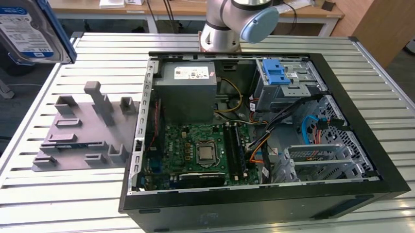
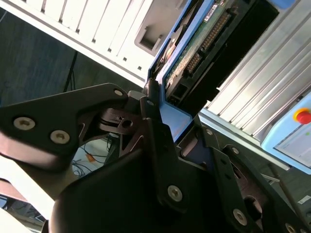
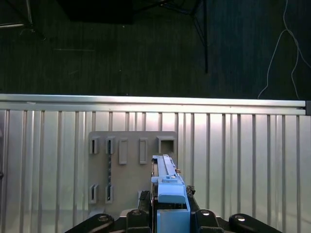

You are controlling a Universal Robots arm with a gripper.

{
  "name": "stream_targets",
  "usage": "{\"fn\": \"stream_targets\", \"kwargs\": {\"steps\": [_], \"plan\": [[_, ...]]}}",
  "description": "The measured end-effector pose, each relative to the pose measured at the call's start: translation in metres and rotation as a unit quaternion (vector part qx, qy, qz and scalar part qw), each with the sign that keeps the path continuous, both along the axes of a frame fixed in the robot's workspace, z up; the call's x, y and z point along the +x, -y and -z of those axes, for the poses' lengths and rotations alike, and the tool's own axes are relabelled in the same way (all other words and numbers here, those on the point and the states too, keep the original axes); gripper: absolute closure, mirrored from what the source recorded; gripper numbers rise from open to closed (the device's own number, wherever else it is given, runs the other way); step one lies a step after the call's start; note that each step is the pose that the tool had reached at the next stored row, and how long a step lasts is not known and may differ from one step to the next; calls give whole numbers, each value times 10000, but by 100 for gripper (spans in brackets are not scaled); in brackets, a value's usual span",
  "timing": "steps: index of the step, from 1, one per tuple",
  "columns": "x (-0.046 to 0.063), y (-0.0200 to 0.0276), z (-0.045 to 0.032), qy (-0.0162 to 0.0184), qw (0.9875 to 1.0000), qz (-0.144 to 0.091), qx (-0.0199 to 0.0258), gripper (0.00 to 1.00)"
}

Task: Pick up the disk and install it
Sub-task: 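Pick up the disk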

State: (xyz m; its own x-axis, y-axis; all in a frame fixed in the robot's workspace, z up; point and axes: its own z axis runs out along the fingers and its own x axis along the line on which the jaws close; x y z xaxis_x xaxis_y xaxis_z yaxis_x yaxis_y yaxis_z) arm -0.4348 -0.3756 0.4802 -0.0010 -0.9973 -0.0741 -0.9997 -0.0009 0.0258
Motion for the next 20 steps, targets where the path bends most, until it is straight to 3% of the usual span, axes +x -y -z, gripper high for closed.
{"fn": "stream_targets", "kwargs": {"steps": [15, 20], "plan": [[105, 47, 0, -4, 10000, 3, 0, 63], [108, 96, 0, -3, 10000, 6, 0, 63]]}}
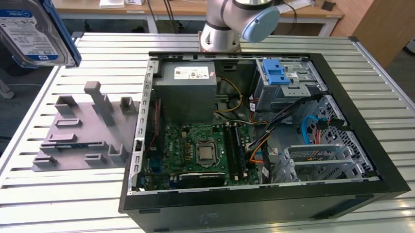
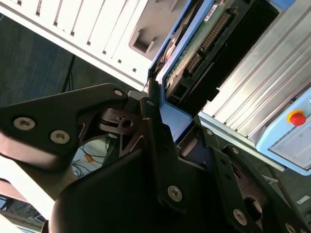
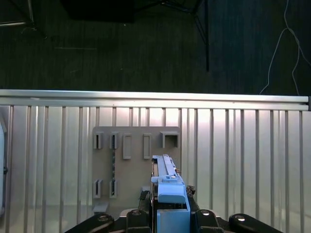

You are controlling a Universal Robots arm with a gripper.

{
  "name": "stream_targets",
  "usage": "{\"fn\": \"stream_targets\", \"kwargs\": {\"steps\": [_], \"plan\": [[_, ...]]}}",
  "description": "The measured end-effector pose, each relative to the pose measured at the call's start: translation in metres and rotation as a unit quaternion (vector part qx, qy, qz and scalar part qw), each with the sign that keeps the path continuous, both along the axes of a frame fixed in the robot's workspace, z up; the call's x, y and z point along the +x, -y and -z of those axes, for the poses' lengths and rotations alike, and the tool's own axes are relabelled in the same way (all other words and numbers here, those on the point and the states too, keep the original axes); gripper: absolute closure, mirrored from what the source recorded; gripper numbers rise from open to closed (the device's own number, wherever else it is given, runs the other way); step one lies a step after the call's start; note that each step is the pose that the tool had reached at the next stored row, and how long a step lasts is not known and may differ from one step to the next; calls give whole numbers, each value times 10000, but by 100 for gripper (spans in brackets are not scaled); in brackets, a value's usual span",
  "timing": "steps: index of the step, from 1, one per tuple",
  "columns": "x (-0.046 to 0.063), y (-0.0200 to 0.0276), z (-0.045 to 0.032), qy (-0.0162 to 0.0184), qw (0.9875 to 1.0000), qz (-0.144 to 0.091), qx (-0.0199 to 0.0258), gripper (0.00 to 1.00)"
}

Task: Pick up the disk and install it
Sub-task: 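Pick up the disk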

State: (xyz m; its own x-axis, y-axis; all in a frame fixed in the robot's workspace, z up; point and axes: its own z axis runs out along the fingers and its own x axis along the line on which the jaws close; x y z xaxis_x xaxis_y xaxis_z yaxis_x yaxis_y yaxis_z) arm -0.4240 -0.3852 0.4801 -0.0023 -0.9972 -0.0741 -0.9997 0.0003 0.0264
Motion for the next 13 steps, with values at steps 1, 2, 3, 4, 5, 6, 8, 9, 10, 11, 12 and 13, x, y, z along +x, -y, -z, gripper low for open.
{"fn": "stream_targets", "kwargs": {"steps": [1, 2, 3, 4, 5, 6, 8, 9, 10, 11, 12, 13], "plan": [[0, 13, 0, 0, 10000, 1, 0, 63], [1, 26, 0, 0, 10000, 2, 0, 63], [2, 39, -1, -1, 10000, 3, 0, 63], [4, 52, 0, 0, 10000, 5, 0, 63], [8, 65, -1, -1, 10000, 6, 0, 63], [14, 77, -1, -1, 10000, 8, 0, 63], [35, 95, 0, -3, 10000, 11, 0, 63], [44, 103, 0, -5, 10000, 13, 0, 63], [53, 112, 0, -7, 10000, 14, 0, 63], [60, 123, -1, -9, 10000, 16, -1, 63], [64, 137, -1, -10, 10000, 18, 0, 63], [66, 154, 0, -9, 10000, 21, 0, 63]]}}
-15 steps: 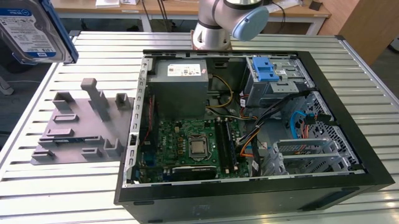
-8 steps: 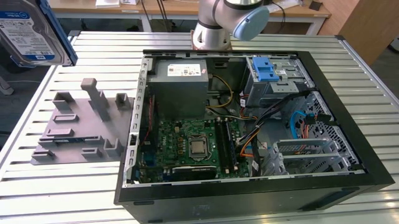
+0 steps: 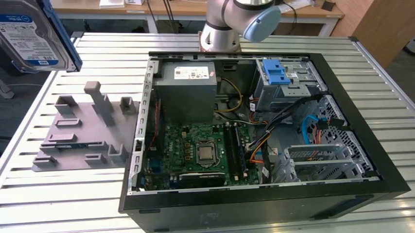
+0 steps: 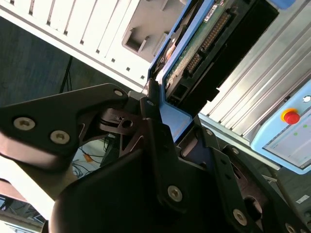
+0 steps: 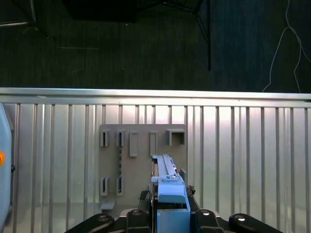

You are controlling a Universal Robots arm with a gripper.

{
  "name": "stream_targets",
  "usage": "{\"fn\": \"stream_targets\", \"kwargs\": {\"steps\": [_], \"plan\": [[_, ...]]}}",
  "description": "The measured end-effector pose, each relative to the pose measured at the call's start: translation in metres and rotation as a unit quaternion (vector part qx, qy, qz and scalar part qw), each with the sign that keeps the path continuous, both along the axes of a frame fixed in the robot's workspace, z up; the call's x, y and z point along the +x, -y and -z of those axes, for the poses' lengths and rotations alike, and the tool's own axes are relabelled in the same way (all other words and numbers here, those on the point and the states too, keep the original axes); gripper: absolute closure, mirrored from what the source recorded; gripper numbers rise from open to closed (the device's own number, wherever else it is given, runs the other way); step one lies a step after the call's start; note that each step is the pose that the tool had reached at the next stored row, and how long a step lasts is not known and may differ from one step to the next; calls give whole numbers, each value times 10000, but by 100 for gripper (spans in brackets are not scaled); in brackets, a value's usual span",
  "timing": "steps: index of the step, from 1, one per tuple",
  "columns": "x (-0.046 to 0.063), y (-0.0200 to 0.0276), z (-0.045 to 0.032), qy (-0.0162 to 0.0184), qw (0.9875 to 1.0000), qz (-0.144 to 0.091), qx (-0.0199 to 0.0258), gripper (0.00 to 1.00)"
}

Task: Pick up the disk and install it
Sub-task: 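Pick up the disk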

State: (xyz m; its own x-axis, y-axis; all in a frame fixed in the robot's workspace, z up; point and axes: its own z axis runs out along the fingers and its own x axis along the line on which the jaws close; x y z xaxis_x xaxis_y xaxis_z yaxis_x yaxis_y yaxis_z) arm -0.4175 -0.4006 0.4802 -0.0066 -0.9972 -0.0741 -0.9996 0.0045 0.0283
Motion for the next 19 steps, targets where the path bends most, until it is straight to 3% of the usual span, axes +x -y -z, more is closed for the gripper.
{"fn": "stream_targets", "kwargs": {"steps": [4, 7, 12, 19], "plan": [[5, 67, 0, -2, 10000, 10, -7, 63], [16, 94, 0, -11, 10000, 19, -41, 63], [68, 108, -11, -56, 10000, 28, -44, 63], [189, 123, -11, -73, 10000, 31, -43, 63]]}}
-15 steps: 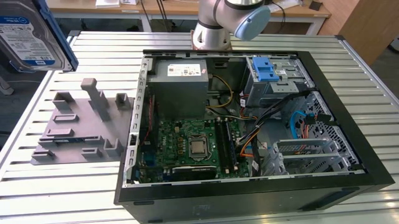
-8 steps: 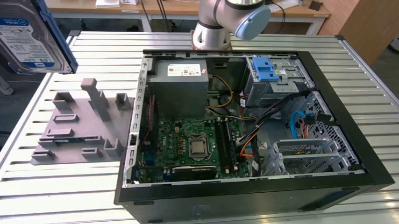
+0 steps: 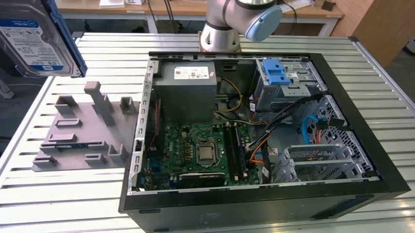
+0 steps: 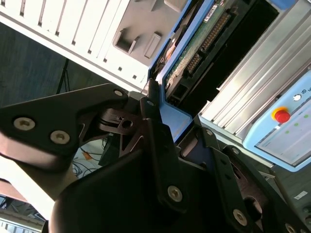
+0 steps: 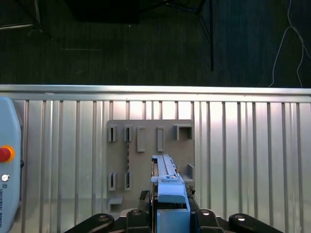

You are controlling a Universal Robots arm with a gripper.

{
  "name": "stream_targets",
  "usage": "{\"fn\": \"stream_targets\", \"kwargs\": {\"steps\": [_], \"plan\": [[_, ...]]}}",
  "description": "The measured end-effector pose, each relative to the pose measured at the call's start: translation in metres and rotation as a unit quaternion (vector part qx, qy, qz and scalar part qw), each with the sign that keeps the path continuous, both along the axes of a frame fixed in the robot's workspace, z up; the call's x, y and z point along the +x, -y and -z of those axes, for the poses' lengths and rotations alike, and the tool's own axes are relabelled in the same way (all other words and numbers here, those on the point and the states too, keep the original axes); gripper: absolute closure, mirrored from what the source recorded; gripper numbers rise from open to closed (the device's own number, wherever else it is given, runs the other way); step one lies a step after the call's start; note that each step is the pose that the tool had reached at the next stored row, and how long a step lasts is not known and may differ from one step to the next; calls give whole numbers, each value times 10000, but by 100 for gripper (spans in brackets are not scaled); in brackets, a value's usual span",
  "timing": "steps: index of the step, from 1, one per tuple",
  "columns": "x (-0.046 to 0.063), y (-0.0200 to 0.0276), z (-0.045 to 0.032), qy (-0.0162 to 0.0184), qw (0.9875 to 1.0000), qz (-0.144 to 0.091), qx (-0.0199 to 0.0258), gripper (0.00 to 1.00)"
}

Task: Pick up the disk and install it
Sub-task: 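Pick up the disk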

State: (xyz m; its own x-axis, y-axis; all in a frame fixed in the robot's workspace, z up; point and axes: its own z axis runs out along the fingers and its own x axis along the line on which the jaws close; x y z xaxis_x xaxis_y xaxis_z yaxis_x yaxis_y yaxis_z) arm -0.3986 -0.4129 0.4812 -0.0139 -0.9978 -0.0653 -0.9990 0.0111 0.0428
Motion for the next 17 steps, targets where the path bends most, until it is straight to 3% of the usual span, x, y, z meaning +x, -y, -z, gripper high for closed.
{"fn": "stream_targets", "kwargs": {"steps": [17], "plan": [[202, 5, 0, -9, 10000, 1, 0, 63]]}}
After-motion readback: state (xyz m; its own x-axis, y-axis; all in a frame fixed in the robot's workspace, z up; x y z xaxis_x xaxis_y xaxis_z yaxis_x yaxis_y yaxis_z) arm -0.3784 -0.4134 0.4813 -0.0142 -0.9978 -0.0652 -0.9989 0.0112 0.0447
